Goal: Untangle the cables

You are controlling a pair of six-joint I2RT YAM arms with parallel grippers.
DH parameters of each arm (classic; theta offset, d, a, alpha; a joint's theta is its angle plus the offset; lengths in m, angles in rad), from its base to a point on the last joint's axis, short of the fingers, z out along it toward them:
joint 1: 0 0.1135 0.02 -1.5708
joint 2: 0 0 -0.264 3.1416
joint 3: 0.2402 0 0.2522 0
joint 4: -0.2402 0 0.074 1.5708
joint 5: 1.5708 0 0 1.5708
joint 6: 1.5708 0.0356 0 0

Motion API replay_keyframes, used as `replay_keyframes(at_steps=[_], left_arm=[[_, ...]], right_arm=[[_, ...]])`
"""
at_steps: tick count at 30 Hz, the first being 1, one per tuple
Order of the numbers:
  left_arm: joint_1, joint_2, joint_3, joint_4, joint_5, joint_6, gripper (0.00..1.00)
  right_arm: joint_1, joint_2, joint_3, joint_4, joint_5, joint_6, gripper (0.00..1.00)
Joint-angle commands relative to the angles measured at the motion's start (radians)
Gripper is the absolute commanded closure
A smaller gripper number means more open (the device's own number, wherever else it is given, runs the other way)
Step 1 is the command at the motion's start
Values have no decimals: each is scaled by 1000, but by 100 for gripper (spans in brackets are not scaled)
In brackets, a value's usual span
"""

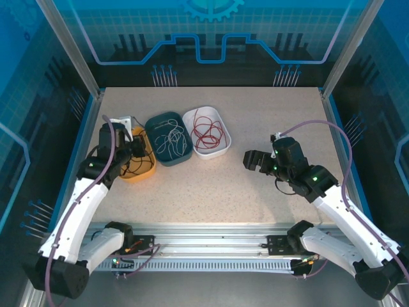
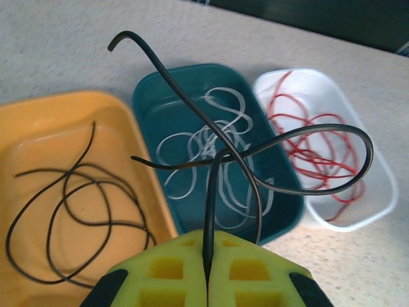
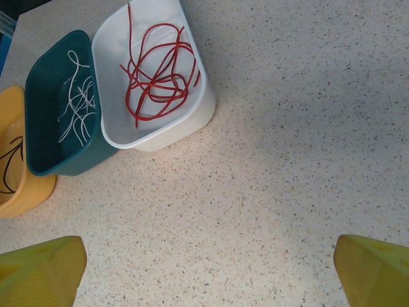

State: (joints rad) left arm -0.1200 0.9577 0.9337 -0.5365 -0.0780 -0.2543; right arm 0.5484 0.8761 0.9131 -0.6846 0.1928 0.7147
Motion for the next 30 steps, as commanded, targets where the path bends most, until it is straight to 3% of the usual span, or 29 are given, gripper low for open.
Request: replay_keyframes(at_steps=[1,15,25,30], left_arm=[[77,32,-30,51,32,-12,100],[302,111,-137,87,179,-94,100],[350,149,-204,168,233,-165,100],[364,176,-206,171,198,-191,100]], right_arm=[[-15,-14,6,-36,21,4,0],[-17,3,18,-52,29,14,0],[-17,1,22,-50,27,22,0],[-18,3,30,-56,33,19,0]])
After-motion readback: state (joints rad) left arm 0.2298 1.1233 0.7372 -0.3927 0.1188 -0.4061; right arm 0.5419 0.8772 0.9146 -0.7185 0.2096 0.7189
